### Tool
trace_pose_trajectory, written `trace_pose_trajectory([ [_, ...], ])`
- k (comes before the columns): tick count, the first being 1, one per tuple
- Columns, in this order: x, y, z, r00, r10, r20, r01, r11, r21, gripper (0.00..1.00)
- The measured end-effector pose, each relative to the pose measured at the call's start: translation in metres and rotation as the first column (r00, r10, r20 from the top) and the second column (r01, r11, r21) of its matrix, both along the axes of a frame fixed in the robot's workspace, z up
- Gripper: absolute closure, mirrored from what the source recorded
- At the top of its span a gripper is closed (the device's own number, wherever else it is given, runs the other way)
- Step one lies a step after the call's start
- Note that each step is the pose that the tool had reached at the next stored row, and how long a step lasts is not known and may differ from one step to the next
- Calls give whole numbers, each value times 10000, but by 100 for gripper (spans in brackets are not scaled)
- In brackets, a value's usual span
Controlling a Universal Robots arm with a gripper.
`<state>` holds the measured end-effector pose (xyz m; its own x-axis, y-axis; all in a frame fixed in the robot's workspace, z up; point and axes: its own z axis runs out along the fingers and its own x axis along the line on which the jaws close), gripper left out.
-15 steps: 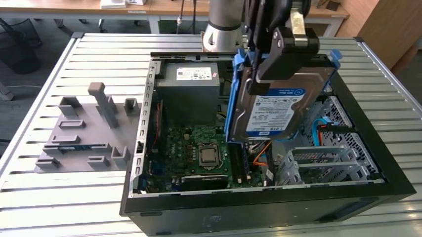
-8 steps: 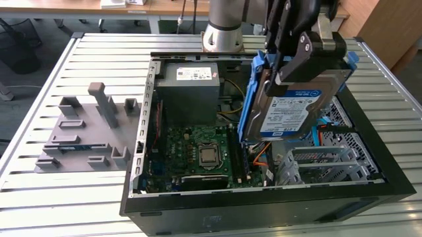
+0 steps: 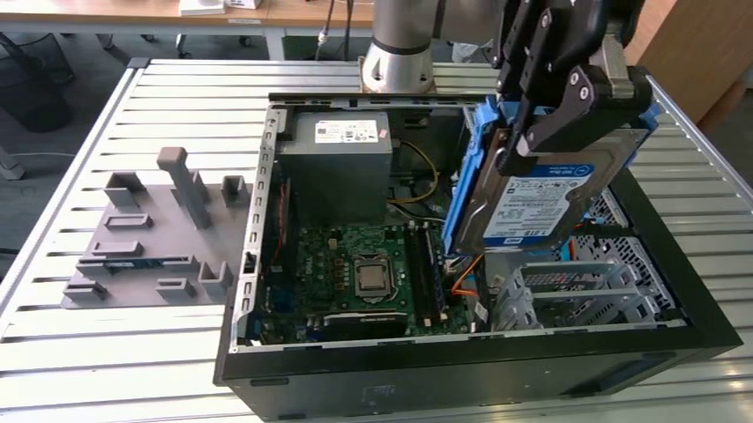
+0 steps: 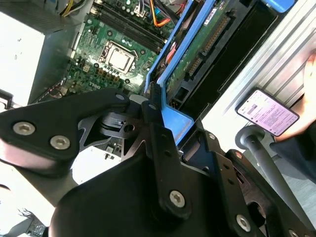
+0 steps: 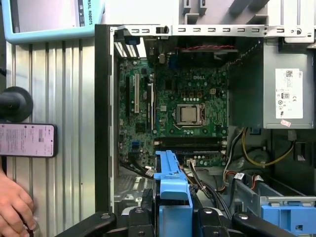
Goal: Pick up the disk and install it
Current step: 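Insert the disk into the insertion slot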
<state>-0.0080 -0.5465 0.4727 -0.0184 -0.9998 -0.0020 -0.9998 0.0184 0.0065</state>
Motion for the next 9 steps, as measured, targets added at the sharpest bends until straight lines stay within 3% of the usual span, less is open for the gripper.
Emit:
trace_pose_trajectory([
  [9, 77, -67, -42, 10000, -1, 0, 1, 10000, 1, 64],
])
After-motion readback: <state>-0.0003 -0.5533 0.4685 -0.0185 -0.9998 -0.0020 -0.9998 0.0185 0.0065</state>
